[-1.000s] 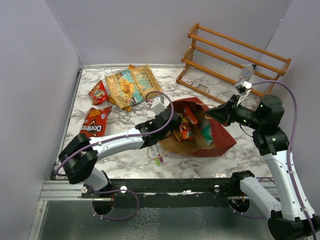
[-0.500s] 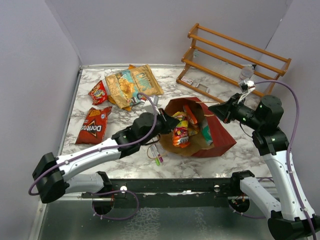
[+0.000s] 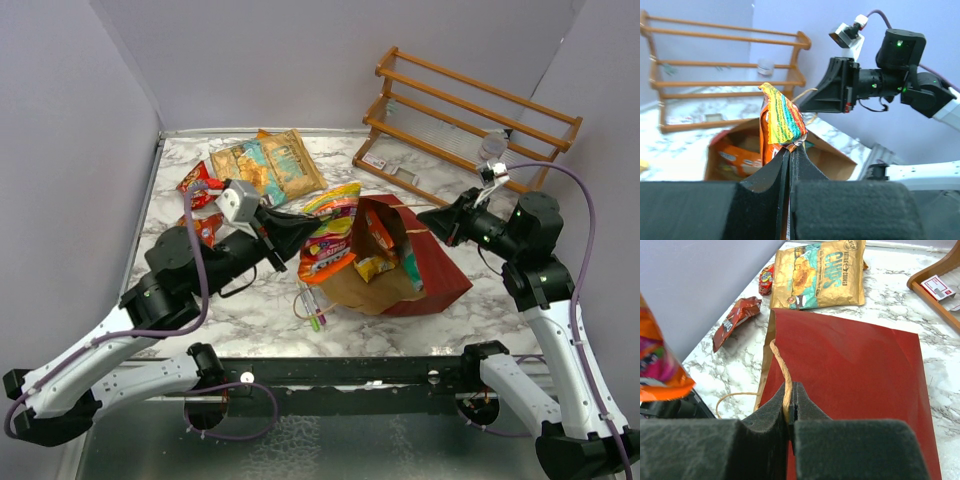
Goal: Take the snacks out of the paper bag
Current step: Take out the snack from the paper bag, then place the snack at the center of the board.
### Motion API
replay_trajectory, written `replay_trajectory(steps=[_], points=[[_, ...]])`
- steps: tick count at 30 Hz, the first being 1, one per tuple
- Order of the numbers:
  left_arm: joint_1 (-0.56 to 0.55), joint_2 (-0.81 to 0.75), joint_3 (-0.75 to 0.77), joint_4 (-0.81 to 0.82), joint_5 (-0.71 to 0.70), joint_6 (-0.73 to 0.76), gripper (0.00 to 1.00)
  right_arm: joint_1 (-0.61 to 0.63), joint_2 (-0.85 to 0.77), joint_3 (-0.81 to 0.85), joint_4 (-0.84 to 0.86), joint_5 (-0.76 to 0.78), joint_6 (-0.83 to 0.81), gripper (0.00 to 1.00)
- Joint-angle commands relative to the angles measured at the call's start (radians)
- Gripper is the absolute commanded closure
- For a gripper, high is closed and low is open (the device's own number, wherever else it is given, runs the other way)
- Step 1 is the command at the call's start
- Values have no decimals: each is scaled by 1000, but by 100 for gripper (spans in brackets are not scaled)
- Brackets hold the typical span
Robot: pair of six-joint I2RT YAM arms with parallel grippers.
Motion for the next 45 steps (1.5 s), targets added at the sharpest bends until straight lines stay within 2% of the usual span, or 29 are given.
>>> replay_trajectory(steps=[1,6,13,21,24,28,30,33,36,38,41,45], points=[[3,-43,78,-142,-126,180,100,3,-1,-6,29,33,-6,99],[3,-74,94,-191,-343,226,100,3,-2,-7,22,41,-14,99],[4,-46,102,-277,-695,210,100,3,6,-8,25,45,-17,99],[11,85,50,-365,-860,224,100,3,10,-11,26,41,-19,99],[86,139,18,-358,-834,235,100,2,8,-11,23,44,-18,99],[335,207,-9,-307,-645,257,100,3,6,-12,19,44,-19,99],[425,244,-4,-269,-605,264,100,2,3,-12,19,46,-20,99],[547,354,50,-256,-571,238,100,3,1,-11,21,45,-17,99],[662,498,176,-308,-574,185,100,3,5,-7,18,42,-17,99],[722,576,252,-341,-569,142,100,3,4,-5,16,43,-19,99],[768,627,282,-273,-551,142,100,3,-4,-10,12,44,-18,99],[854,673,335,-209,-432,85,100,3,-13,-12,8,50,-19,99]])
